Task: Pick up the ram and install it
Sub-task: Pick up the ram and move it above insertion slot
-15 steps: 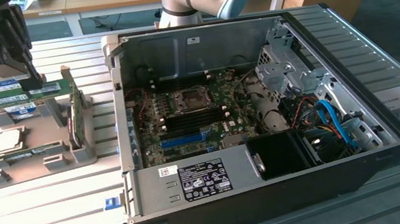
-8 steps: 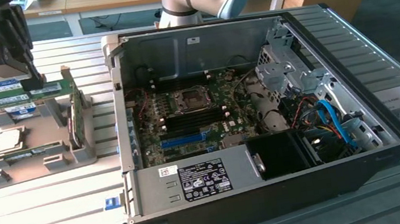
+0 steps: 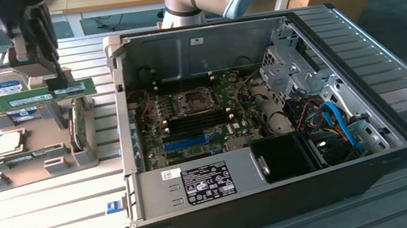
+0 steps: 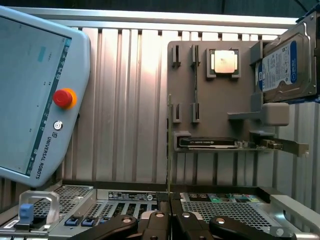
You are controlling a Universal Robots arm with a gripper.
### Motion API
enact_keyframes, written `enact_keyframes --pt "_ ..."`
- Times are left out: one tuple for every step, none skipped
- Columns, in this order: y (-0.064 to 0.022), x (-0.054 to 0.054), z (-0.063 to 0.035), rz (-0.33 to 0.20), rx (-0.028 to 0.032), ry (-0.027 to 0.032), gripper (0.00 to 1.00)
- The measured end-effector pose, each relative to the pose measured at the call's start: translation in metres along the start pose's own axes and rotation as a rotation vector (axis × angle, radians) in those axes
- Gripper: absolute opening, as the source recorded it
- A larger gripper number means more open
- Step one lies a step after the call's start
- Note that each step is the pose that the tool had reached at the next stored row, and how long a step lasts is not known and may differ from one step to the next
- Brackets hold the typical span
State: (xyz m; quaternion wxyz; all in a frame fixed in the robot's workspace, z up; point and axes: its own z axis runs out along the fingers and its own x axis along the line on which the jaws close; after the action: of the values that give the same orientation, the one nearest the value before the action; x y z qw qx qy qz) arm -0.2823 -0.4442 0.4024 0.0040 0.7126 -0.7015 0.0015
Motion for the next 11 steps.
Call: enact_keyframes --pt "-0.0044 0.001 0.0000 0.000 0.0000 0.0000 0.12" --pt "-0.0089 0.002 0.0000 0.000 0.0000 0.0000 0.12" --pt "-0.0134 0.002 0.0000 0.000 0.0000 0.0000 0.12" --pt "-0.0184 0.003 0.0000 0.000 0.0000 0.0001 0.12" --pt "-0.0228 0.004 0.0001 0.000 0.0000 0.0000 0.12" --pt "-0.0273 0.005 0.0001 0.000 0.0000 0.0000 0.12" --pt "-0.0318 0.005 0.0001 0.000 0.0000 0.0001 0.12" --pt "-0.0363 0.006 0.0001 0.000 -0.0001 0.0001 0.12" --pt "-0.0407 0.007 0.0001 0.000 0.0000 0.0000 0.12" --pt "-0.0455 0.007 0.0002 0.000 0.0000 0.0000 0.12" --pt "-0.0500 0.007 0.0002 0.000 -0.0001 0.0000 0.12"
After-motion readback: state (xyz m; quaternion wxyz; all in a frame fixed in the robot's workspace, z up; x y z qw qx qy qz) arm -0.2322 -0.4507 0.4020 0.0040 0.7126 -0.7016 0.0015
